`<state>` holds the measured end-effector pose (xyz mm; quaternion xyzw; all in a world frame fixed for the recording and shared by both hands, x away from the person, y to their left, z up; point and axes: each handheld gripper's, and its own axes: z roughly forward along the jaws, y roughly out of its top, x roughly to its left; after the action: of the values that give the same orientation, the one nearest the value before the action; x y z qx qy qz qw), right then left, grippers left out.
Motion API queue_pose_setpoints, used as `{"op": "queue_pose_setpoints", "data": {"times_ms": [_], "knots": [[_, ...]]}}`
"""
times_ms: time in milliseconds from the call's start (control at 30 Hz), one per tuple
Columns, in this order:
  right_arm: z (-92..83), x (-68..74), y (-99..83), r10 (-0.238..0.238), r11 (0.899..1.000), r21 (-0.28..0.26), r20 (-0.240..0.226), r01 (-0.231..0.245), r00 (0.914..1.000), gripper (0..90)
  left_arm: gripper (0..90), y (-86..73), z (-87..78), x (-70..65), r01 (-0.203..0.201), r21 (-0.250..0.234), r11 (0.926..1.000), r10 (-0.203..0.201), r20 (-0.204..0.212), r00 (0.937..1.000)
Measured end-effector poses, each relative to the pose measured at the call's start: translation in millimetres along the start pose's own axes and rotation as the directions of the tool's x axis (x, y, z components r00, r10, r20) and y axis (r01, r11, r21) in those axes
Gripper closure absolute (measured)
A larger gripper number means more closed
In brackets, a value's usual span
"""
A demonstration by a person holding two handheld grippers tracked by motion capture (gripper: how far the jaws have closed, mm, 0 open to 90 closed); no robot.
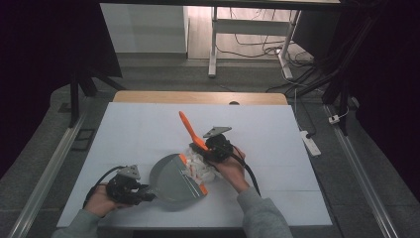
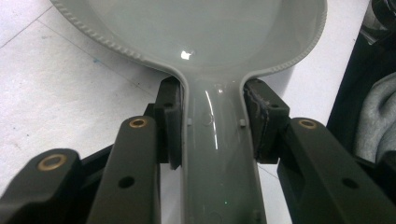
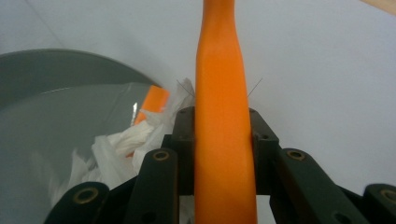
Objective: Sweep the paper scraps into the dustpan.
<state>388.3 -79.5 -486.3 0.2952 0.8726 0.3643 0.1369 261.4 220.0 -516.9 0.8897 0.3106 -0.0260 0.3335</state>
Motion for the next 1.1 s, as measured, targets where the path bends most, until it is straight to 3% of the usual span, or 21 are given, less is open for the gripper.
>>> {"op": "queue_pose_setpoints", "data": {"times_ms": [567,767,1100], "knots": [[5.3,30.2,5.0,-0.033,0.999,-0.006,-0.034,0.033,0.9989,70.3,61.4,1.9,1.6,-0.6,0.005,0.001,1.0000,-0.005,0.001,1.0000],[5.9,39.0,7.5,-0.027,0.999,-0.023,-0.069,0.026,0.9972,70.2,61.4,1.9,1.7,-0.6,0.006,0.001,1.0000,-0.006,0.000,1.0000],[6.4,60.5,13.5,-0.060,0.998,-0.030,-0.124,0.056,0.9905,70.3,61.4,1.8,1.7,-0.5,0.005,0.001,1.0000,-0.005,-0.001,1.0000]]}}
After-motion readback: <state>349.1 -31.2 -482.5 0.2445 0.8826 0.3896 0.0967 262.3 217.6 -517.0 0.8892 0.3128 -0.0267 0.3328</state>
